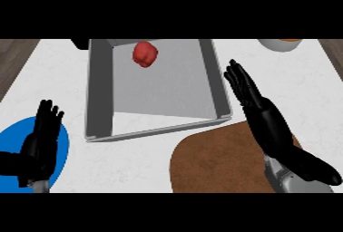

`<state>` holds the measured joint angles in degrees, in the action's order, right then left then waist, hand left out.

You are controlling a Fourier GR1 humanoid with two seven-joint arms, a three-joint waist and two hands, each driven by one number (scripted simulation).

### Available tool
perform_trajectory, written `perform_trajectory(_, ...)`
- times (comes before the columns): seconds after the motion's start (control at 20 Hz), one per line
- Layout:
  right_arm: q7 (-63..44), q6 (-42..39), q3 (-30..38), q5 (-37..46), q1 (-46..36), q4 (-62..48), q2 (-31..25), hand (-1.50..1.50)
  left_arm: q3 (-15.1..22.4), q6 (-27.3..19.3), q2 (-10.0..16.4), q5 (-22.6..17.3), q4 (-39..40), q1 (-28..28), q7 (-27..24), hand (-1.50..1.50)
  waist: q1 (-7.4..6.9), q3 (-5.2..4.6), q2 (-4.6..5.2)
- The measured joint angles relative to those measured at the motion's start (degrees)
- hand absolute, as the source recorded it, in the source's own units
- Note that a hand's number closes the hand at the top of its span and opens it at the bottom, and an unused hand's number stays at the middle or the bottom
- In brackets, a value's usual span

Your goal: Pick the bell pepper from the cutting board and place it in the cardboard box

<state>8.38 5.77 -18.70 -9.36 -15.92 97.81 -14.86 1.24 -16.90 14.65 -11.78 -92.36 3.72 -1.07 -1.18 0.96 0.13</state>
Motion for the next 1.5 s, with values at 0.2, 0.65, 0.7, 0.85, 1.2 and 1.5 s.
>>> perform_trajectory(0.2, -6.5, 7.6, 1.4, 4.5, -11.7, -5.9, 5.6, -1.50, 1.4, 1.1, 2.9, 3.6, 1.1, -1.2, 0.7, 0.00, -0.75, -0.67, 0.17)
perform_trajectory(0.65, -22.8, 30.1, 6.1, 23.9, -26.9, -22.9, 7.6, -1.50, 6.1, 4.1, 7.1, 9.2, 3.1, -3.2, 3.4, 0.00, -1.31, -1.51, 0.63)
perform_trajectory(0.7, -24.8, 32.9, 6.3, 26.1, -29.5, -25.3, 8.9, -1.50, 6.5, 4.3, 7.1, 9.5, 3.4, -3.7, 3.8, 0.00, -1.42, -1.46, 0.61)
perform_trajectory(0.85, -32.5, 36.0, 5.4, 33.2, -38.1, -33.3, 10.7, -1.50, 6.9, 4.6, 7.4, 10.2, 3.8, -4.1, 4.7, 0.00, -1.33, -1.34, 0.27)
perform_trajectory(1.2, -50.4, 18.6, 1.0, 39.9, -53.3, -46.8, 8.6, -1.50, 7.5, 4.2, 7.0, 11.4, 4.6, -4.4, 5.8, 0.00, -0.59, -1.26, -0.30)
perform_trajectory(1.5, -61.7, -4.2, 0.5, 35.0, -63.3, -53.6, 9.5, -1.50, 7.9, 3.9, 6.3, 12.1, 5.6, -4.2, 5.0, 0.00, -0.49, -1.21, -0.27)
